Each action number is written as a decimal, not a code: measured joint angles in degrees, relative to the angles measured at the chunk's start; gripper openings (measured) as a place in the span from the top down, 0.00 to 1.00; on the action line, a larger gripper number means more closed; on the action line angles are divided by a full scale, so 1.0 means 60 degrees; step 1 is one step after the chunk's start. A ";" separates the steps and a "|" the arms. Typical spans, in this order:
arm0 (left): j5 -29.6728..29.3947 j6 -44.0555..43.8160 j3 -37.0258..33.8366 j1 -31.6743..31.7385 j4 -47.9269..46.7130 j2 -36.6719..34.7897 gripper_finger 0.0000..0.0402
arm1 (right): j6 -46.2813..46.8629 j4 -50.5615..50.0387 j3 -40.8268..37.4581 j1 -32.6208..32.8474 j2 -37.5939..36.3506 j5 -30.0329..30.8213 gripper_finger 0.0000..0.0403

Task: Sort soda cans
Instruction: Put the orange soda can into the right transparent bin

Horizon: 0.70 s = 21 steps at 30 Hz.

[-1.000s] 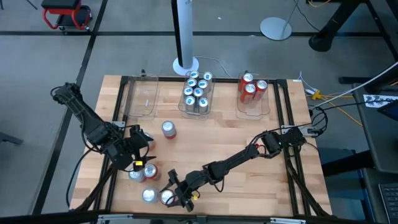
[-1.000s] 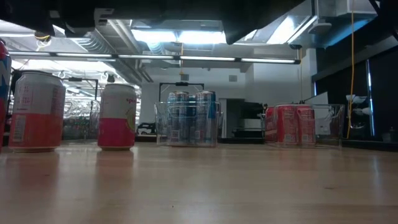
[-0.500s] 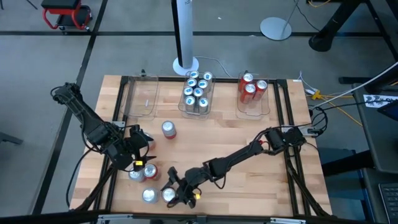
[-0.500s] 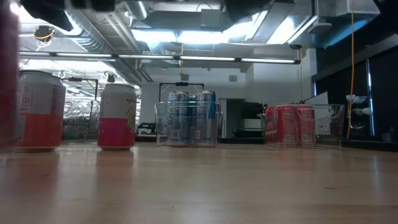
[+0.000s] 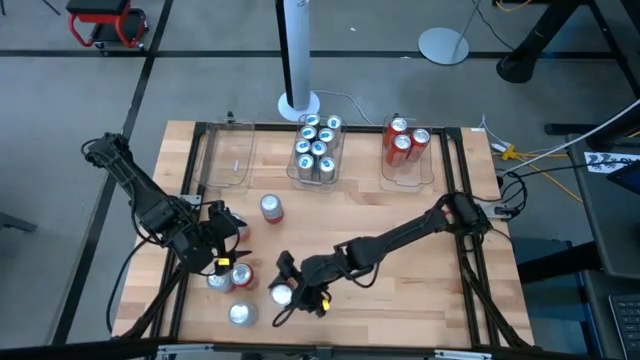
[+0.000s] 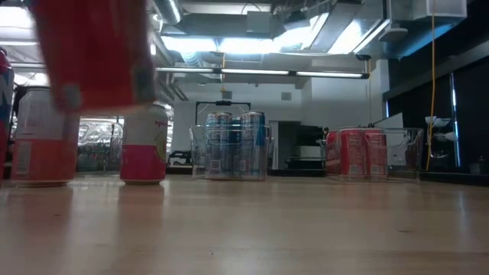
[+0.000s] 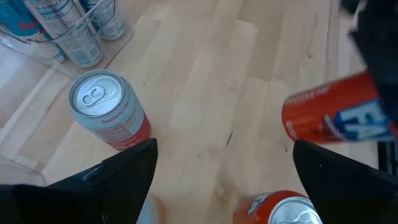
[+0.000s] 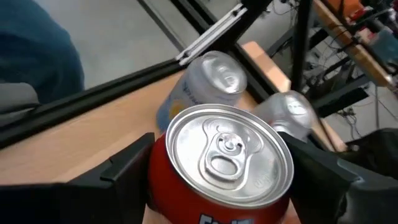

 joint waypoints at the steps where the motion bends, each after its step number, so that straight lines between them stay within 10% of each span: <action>1: 0.0000 -0.0006 0.0000 0.0000 -0.0003 0.0000 0.10 | -0.0040 -0.0127 0.0000 -0.0017 -0.0129 0.0086 0.28; 21: 0.0000 -0.0051 0.0000 0.0000 0.0003 0.0000 0.10 | -0.0298 -0.5596 0.0018 0.0016 -0.4663 0.4534 0.28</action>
